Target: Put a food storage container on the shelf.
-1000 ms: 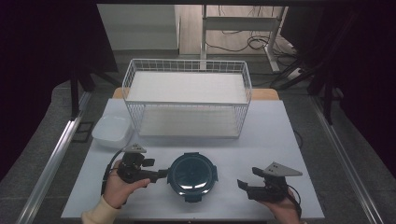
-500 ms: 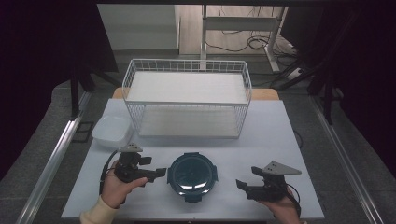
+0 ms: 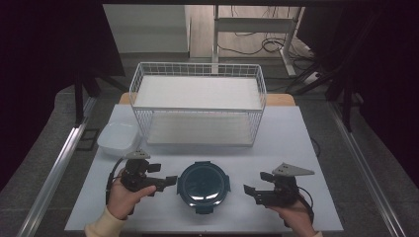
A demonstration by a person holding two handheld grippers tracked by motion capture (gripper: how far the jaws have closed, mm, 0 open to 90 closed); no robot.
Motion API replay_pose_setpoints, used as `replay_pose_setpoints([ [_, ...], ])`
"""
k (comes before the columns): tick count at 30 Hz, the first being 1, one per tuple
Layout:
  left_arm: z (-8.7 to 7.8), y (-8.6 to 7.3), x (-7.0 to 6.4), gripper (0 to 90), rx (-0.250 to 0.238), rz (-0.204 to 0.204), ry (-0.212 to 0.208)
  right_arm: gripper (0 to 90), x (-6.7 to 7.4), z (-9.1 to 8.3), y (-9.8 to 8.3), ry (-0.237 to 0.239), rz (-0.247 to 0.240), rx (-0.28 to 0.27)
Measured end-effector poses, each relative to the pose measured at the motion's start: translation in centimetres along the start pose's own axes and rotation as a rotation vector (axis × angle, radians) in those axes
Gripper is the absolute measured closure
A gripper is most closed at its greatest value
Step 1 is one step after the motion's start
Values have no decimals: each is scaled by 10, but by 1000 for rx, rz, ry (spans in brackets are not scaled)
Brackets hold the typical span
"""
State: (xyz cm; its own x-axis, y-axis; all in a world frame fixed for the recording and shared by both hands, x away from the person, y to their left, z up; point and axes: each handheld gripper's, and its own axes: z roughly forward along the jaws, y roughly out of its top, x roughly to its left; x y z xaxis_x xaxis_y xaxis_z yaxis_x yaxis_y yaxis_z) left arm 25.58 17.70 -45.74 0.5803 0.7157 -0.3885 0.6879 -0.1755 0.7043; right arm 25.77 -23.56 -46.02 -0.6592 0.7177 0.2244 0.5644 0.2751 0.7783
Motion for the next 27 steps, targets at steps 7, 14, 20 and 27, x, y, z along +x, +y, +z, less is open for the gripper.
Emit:
replay_pose_setpoints([
  [7,2,0,3,116,3,-57,-35,139,15,21,28,63,58,31],
  [14,9,0,1,110,23,-110,-97,127,30,48,36,116,70,55],
  [20,17,-4,2,110,49,-144,-125,122,29,54,31,126,90,78],
  [27,28,-14,7,127,65,-217,-158,112,28,68,24,156,130,125],
])
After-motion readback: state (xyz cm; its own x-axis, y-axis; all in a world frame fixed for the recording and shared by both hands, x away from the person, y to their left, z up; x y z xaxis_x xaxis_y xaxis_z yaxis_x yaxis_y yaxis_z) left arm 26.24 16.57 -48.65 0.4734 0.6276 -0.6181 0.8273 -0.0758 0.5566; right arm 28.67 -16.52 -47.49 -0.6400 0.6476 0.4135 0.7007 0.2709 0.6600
